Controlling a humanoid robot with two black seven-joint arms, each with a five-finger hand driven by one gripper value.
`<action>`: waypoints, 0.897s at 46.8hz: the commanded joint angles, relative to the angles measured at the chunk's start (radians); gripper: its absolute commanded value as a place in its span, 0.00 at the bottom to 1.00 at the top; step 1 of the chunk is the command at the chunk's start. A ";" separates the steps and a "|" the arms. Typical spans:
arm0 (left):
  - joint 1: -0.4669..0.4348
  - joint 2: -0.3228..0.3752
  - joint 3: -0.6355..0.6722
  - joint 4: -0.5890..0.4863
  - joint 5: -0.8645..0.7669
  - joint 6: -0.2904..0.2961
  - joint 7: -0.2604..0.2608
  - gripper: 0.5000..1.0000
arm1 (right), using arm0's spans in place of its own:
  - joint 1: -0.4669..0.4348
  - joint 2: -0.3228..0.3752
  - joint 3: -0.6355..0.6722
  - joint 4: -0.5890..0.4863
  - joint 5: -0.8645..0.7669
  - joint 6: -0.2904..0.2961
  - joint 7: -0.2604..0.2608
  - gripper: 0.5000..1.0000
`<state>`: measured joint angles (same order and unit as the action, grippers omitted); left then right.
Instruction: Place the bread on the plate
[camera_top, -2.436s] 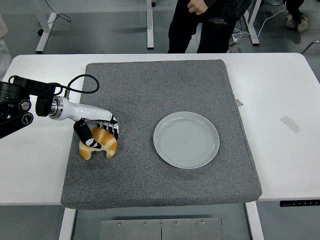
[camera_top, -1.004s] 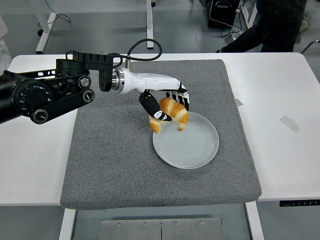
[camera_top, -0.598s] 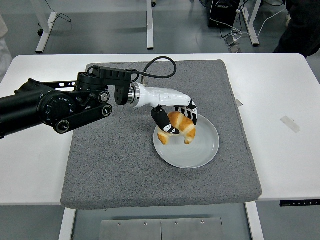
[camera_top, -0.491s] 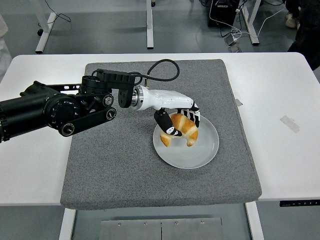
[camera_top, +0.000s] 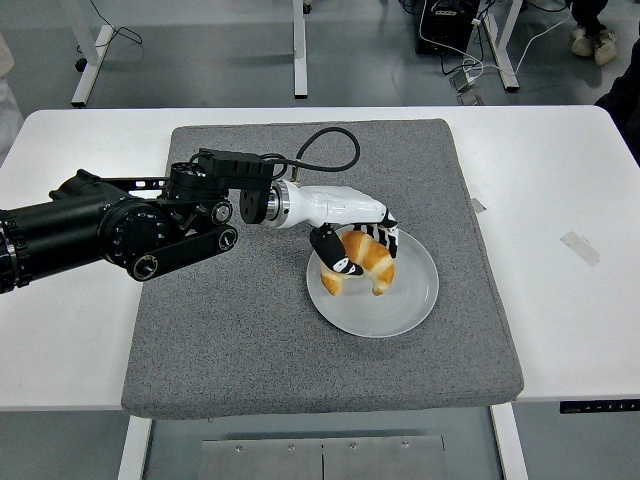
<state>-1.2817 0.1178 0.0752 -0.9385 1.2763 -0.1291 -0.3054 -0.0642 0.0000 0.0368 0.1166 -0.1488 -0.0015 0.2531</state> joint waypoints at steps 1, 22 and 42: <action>0.002 -0.001 0.000 0.000 0.000 0.005 0.000 0.00 | 0.000 0.000 0.000 0.000 0.000 0.000 0.000 1.00; 0.004 -0.004 0.029 0.018 0.000 0.037 0.000 0.00 | 0.000 0.000 0.000 0.000 0.000 0.000 0.000 1.00; 0.008 -0.023 0.029 0.024 0.000 0.049 0.002 0.00 | 0.000 0.000 0.000 0.000 0.000 0.000 0.000 1.00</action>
<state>-1.2765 0.1000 0.1044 -0.9140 1.2763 -0.0813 -0.3040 -0.0636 0.0000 0.0370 0.1166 -0.1488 -0.0015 0.2531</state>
